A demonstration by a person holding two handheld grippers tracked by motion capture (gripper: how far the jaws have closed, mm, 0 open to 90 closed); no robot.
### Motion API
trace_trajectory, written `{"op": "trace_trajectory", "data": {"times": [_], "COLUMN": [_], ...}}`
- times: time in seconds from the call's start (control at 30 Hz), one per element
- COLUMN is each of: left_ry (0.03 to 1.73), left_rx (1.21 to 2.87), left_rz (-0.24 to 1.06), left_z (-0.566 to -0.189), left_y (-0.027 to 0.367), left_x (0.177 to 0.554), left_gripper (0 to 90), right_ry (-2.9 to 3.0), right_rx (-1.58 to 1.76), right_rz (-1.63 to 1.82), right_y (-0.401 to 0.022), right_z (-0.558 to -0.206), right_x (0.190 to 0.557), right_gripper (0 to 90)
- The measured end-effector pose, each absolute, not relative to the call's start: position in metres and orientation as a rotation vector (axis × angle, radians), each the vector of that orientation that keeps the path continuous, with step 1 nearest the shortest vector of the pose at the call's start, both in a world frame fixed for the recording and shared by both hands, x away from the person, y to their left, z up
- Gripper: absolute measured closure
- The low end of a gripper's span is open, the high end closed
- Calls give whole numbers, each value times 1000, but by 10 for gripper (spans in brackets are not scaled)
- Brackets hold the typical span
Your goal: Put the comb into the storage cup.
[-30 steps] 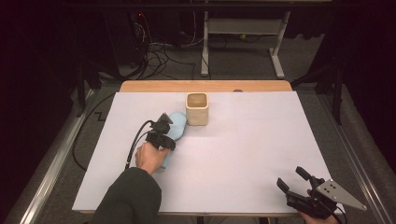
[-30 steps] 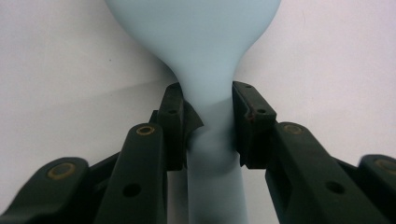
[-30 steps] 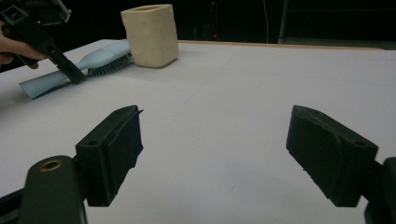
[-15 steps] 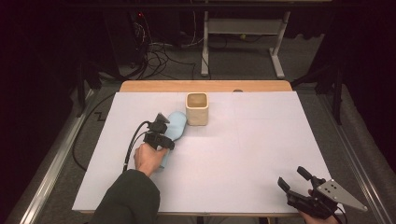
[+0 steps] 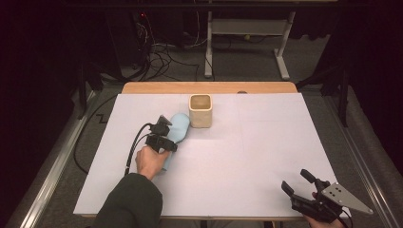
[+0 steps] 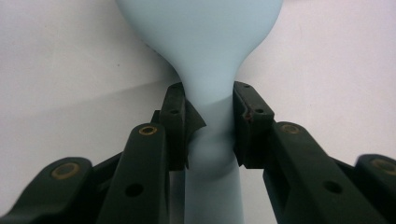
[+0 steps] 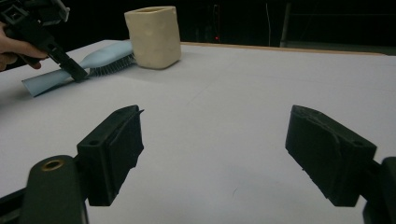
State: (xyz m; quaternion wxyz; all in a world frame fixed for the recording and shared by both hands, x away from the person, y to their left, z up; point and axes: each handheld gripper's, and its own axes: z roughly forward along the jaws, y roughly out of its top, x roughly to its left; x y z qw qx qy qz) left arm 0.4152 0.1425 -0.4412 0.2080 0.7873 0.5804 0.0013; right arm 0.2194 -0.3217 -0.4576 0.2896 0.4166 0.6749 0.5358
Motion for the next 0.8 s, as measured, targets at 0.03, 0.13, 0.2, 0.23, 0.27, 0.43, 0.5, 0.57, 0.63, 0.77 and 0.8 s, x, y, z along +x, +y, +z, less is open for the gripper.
{"op": "trace_trajectory", "data": {"times": [0.03, 0.13, 0.2, 0.23, 0.27, 0.43, 0.5, 0.57, 0.63, 0.77, 0.8], "left_ry": [1610, 1597, 1591, 1587, 1584, 1577, 1573, 1569, 1562, 1554, 1554], "left_rx": [2191, 2206, 2210, 2215, 2215, 2218, 2221, 2220, 2224, 2222, 2222], "left_rz": [4, 14, 19, 22, 25, 34, 39, 43, 49, 55, 57], "left_z": [-441, -441, -441, -441, -441, -440, -440, -439, -438, -436, -436], "left_y": [143, 145, 145, 145, 146, 146, 146, 147, 148, 149, 149], "left_x": [415, 413, 411, 411, 410, 409, 408, 407, 406, 405, 405], "left_gripper": [694, 695, 695, 695, 695, 695, 695, 695, 695, 695, 696], "right_ry": [1802, 1801, 1800, 1800, 1799, 1797, 1800, 1801, 1802, 1801, 1801], "right_rx": [1110, 1112, 1110, 1110, 1111, 1109, 1111, 1108, 1106, 1109, 1109], "right_rz": [1430, 1423, 1422, 1421, 1425, 1428, 1426, 1427, 1424, 1427, 1427], "right_y": [-321, -321, -321, -321, -321, -321, -322, -321, -321, -321, -321], "right_z": [-458, -458, -457, -458, -458, -458, -457, -458, -458, -457, -457], "right_x": [219, 219, 219, 219, 218, 218, 218, 219, 219, 218, 218], "right_gripper": [196, 196, 197, 196, 196, 197, 196, 196, 197, 196, 196]}}
